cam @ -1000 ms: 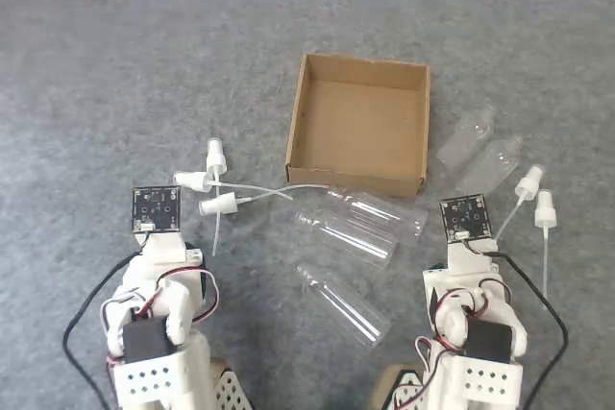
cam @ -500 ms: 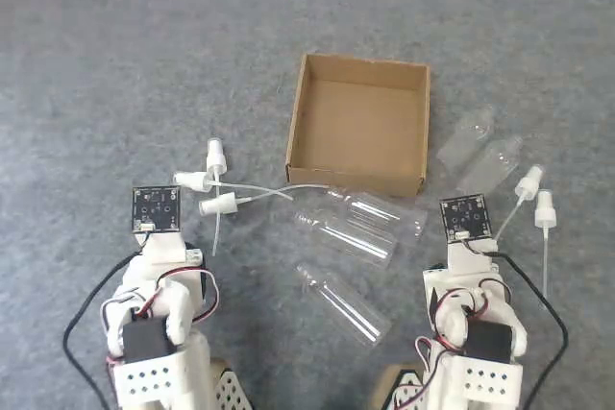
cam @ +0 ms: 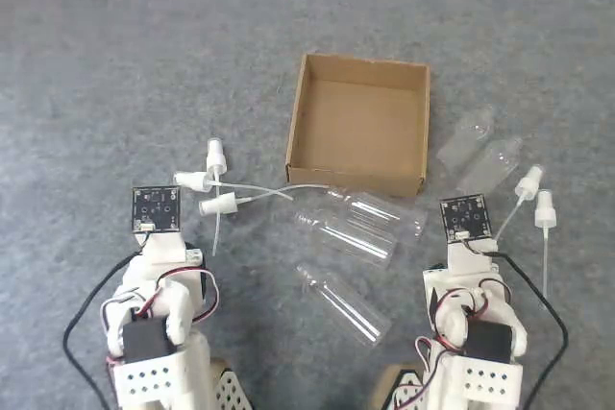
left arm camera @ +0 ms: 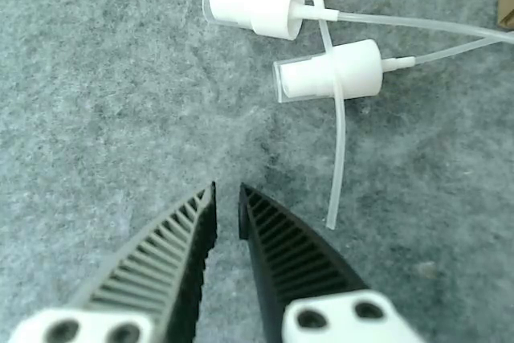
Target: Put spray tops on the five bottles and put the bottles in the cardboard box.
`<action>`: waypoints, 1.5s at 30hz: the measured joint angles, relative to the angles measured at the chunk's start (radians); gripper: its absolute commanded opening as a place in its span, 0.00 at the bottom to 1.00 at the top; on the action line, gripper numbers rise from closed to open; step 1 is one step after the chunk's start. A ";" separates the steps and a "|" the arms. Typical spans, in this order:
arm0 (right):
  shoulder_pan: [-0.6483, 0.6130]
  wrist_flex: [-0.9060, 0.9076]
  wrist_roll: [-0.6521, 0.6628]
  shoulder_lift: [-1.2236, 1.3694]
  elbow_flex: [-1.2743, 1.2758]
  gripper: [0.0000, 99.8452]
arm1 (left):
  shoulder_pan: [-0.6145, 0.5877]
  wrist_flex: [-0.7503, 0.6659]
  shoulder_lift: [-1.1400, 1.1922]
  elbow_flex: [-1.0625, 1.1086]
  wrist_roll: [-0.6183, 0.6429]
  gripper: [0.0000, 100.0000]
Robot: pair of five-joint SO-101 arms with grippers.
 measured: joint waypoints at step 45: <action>0.000 0.000 0.000 0.000 0.000 0.01 | 0.000 0.000 0.000 0.000 0.000 0.04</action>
